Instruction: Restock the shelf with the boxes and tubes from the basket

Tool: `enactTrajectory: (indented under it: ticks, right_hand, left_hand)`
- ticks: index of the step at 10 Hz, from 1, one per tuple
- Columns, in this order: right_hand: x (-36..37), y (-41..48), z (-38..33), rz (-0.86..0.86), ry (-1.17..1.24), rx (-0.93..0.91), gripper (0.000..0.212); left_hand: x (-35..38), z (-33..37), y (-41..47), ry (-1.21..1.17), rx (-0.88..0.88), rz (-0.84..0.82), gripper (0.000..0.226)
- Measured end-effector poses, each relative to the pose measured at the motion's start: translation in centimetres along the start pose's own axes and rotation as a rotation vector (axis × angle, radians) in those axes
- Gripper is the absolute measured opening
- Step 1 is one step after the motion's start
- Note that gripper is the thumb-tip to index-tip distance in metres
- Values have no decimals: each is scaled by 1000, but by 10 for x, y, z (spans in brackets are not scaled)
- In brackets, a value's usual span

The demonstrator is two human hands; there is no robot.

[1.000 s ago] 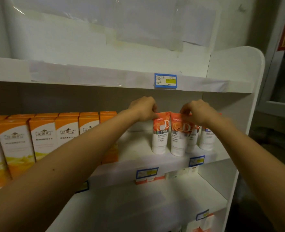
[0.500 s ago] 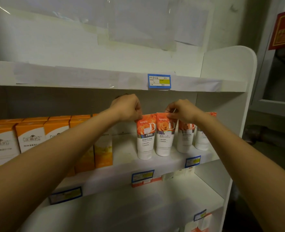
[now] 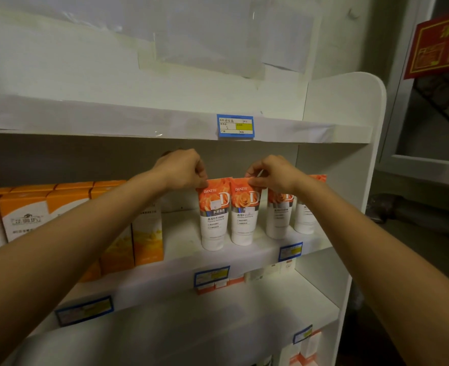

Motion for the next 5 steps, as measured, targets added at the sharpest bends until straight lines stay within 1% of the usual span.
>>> enactTrajectory:
  ticks: [1,2,3,4,5]
  right_hand:
    - [-2,-2,2,4,-9,-6,27]
    - [-10,-4,11,89,16,-17,28]
    - [-23,-11,27,213,38,15,26]
    - [-31,-17,46,274,36,68,24]
    - [-34,-27,62,276,17,142,24]
  left_hand:
    - [0,-1,-1,-7,-4,-16,22]
    - [1,0,-3,9,1,-8,24]
    - [1,4,-6,19,11,37,28]
    - [3,8,-6,30,17,69,31]
    - [3,14,-9,63,26,101,32]
Point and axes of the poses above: each hand's wrist, its own y-axis towards the middle knuckle, its own x-axis out of the palm, z = x × y, the point moved 2 cm from there along y, towards the middle knuckle, and after that the axes turned 4 degrees about x, right-handed, at the moved point
